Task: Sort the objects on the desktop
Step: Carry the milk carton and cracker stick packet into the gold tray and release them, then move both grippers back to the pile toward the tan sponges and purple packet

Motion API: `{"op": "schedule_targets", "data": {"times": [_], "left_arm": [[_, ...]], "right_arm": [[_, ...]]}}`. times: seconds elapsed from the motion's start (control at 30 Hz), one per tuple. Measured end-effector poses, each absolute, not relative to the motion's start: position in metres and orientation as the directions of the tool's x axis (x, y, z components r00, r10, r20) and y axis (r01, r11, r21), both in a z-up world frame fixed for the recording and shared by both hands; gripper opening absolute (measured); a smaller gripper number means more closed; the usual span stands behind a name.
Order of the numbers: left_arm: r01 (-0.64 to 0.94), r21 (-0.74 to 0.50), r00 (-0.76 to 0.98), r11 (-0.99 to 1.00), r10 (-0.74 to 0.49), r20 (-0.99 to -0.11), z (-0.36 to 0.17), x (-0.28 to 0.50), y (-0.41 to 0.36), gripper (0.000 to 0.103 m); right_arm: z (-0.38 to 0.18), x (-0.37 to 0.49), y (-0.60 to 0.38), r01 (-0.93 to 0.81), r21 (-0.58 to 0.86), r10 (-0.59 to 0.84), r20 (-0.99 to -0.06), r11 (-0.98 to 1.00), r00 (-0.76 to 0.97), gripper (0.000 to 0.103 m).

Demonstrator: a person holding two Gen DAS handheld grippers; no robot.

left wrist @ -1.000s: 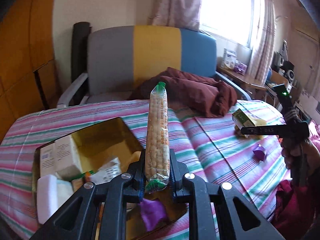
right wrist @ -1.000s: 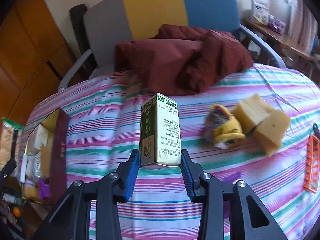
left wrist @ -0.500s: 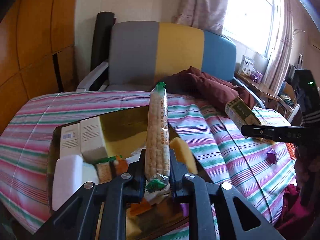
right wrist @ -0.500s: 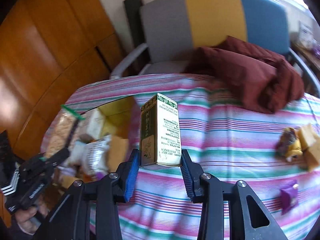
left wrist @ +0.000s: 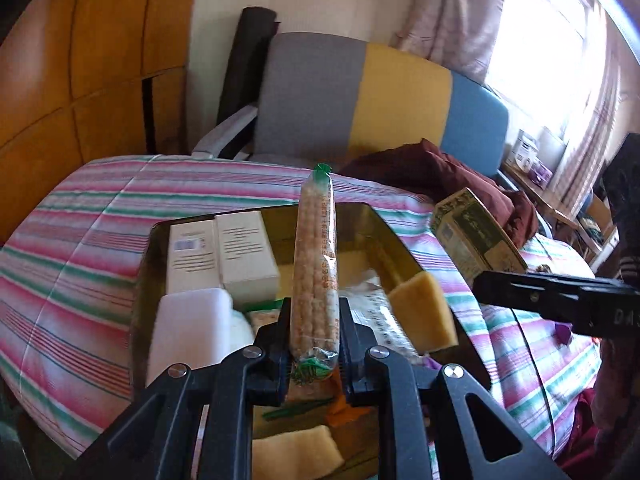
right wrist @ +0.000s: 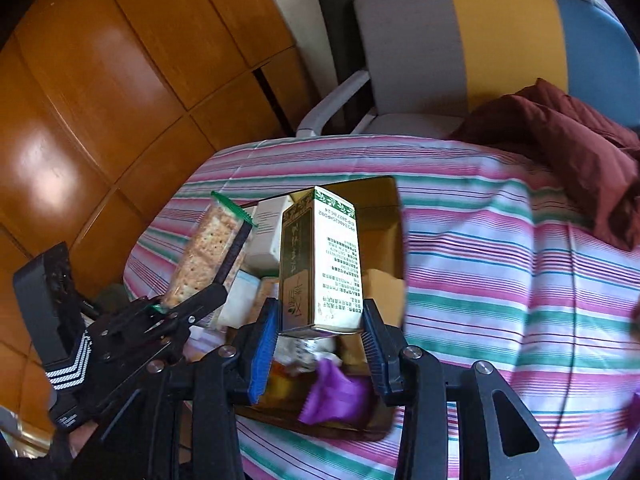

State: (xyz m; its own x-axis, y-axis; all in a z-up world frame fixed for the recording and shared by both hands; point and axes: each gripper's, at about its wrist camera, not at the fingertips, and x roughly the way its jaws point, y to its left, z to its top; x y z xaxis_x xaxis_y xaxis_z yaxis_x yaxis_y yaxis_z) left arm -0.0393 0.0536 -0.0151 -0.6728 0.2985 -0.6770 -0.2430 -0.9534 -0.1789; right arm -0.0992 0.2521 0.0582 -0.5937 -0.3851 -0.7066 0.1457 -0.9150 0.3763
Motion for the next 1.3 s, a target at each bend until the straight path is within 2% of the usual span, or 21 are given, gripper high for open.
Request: {"op": "schedule_targets", "data": {"times": [0.4, 0.57, 0.9, 1.0, 1.13, 1.3], "left_arm": [[-0.203, -0.229, -0.644, -0.952, 0.306, -0.702, -0.028, -0.061, 0.032, 0.018], [-0.197, -0.263, -0.617, -0.945, 0.328, -0.715, -0.038, -0.063, 0.034, 0.027], [-0.204, -0.274, -0.601, -0.94, 0.341, -0.723, -0.043, -0.052, 0.029, 0.029], [-0.204, -0.284, -0.592, -0.937, 0.349, -0.727, -0.043, -0.05, 0.029, 0.032], [-0.211, -0.28, -0.597, -0.936, 0.351, -0.721, -0.039, -0.046, 0.03, 0.043], [-0.225, -0.281, -0.602, -0.933, 0.36, -0.713, -0.032, -0.044, 0.034, 0.043]], "right_arm": [[0.052, -0.136, 0.235, 0.118, 0.399, -0.389, -0.715, -0.91, -0.581, 0.041], [0.042, -0.148, 0.237, 0.076, 0.413, -0.378, -0.725, -0.908, -0.576, 0.043], [0.027, -0.139, 0.244, 0.04, 0.414, -0.366, -0.75, -0.909, -0.552, 0.044], [0.029, -0.132, 0.248, 0.036, 0.405, -0.355, -0.749, -0.913, -0.559, 0.051], [0.034, -0.12, 0.255, 0.03, 0.385, -0.332, -0.751, -0.922, -0.571, 0.058], [0.039, -0.104, 0.272, 0.003, 0.386, -0.313, -0.744, -0.923, -0.59, 0.065]]}}
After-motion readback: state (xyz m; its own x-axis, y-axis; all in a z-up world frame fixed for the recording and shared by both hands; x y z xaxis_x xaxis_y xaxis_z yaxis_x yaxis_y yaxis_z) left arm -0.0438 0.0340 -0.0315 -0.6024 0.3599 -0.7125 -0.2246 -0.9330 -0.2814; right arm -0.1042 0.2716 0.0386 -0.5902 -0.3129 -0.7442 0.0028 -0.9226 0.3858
